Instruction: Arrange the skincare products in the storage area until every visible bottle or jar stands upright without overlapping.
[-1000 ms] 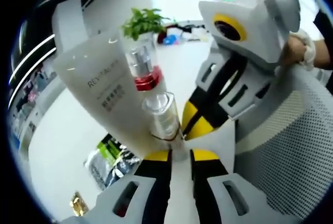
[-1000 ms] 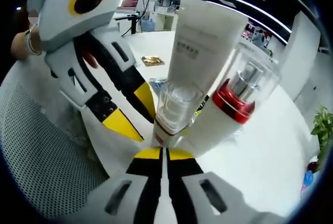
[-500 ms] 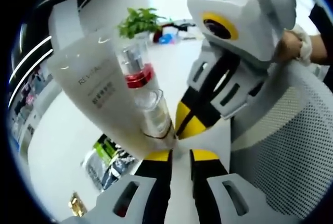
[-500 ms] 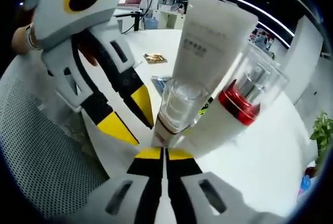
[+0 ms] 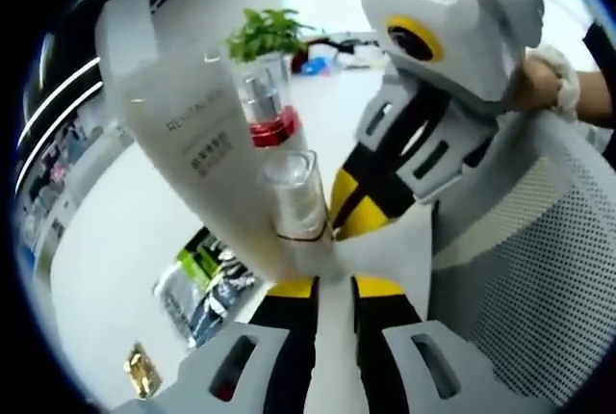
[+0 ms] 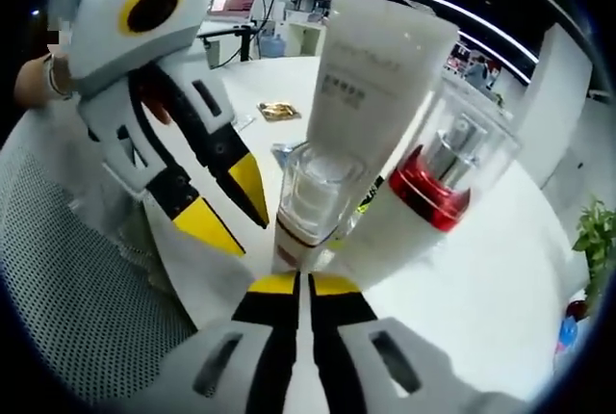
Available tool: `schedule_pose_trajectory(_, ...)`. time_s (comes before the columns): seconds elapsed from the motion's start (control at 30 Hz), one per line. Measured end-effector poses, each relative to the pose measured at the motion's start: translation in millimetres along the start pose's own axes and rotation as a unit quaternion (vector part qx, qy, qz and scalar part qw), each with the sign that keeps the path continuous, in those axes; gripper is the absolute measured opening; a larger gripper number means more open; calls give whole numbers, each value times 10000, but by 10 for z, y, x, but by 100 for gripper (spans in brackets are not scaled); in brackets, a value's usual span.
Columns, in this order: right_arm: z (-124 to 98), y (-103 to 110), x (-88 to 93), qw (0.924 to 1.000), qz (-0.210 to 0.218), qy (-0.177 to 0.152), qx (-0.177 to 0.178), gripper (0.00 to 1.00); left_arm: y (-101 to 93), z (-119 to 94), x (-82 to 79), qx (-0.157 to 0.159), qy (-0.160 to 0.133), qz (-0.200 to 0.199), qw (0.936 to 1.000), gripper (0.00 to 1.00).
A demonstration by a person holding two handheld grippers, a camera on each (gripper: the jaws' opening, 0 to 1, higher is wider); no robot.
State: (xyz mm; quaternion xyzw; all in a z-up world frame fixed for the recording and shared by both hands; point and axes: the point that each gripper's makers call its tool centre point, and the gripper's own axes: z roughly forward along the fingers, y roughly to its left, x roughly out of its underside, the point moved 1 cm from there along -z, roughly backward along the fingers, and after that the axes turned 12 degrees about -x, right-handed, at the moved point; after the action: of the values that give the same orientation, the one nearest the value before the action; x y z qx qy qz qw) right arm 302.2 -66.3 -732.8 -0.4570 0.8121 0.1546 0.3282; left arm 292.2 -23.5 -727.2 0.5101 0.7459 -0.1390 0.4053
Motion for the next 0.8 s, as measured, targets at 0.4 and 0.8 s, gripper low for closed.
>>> schedule_pose_trajectory(0.4,-77,31,-41,9999,21,-115,-96,14,204,-180,4,-219,68,215,9995,16)
schedule_pose_trajectory(0.8,-369,177,-66,9991,349,-238,-52,31,596,-838,100,-1113,38,-545,9923,34)
